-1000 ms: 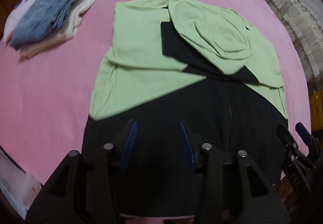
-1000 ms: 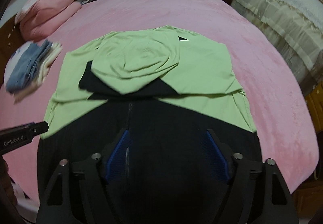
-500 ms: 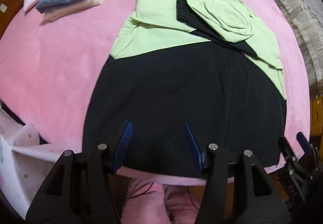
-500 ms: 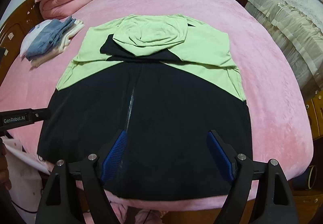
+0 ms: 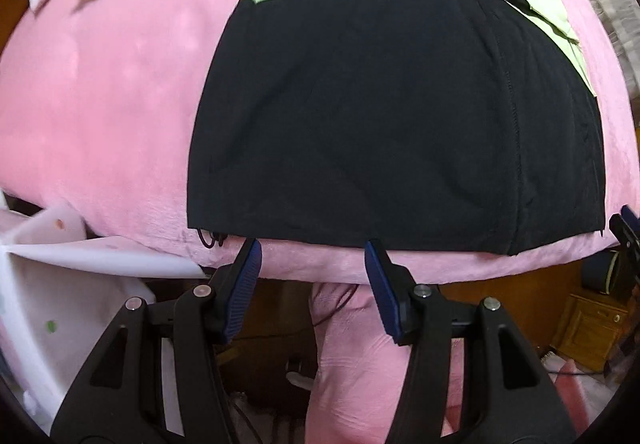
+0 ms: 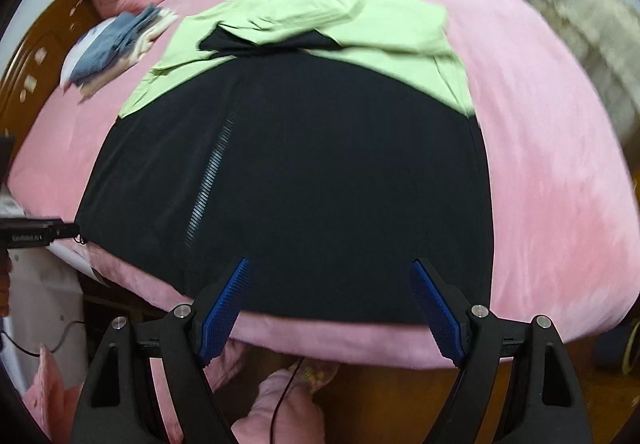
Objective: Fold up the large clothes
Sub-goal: 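Grasp the black hem edge with both grippers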
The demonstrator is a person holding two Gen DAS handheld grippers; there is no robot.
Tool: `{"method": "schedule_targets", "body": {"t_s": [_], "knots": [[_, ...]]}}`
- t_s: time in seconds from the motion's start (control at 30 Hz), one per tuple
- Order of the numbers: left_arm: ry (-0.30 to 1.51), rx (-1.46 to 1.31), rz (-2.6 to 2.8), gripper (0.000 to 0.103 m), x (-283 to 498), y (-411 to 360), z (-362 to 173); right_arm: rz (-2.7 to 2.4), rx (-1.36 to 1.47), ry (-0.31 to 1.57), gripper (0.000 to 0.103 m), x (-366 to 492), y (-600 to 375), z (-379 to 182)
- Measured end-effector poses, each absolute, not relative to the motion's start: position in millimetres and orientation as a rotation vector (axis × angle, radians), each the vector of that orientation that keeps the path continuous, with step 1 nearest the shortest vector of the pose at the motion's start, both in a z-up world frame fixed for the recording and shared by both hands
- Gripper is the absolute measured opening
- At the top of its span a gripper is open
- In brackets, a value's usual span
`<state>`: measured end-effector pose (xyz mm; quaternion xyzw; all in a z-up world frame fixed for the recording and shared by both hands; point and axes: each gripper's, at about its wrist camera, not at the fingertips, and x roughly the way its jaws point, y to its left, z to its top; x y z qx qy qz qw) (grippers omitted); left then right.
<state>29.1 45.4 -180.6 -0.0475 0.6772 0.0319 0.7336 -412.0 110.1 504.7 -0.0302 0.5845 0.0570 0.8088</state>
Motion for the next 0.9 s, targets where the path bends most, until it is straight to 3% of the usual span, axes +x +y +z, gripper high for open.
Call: {"method": "schedule_targets", "body": {"t_s": [0.3,0.43,0.5,0.57,0.67,0.77,0.9], "knots": [[1.459,-0.267,0.006,0.053,16.3,119.5,-217.4,-0.036,0.285,1.249,0.082,-436.1,-30.6,455.1],[1.465,-0.329,-0.064,0.054,15.9,138.3,-230.8,-0.038,0.324,1.304,0.072,-437.1,-68.5,433.9],[1.469,-0.354,-0.111,0.061,17.3,144.1,-234.8,-0.009,0.318,1.338,0.071,-436.5,-77.6,425.7],[1.474,-0.376,-0.167,0.067,19.3,148.9,-236.5,0.018,0.351,1.340,0.067,-434.5,-85.9,421.7],[1.492,-0.400,-0.216,0.069,24.8,152.9,-239.6,0.019,0.433,1.331,0.048,-432.0,-93.8,419.5],[1.512,-0.456,-0.228,0.069,34.5,160.8,-251.3,0.023,0.437,1.358,0.046,-425.1,-95.9,413.7],[1.574,-0.435,-0.240,0.069,42.8,160.4,-259.4,-0.007,0.470,1.398,0.032,-420.0,-96.6,414.8]]}}
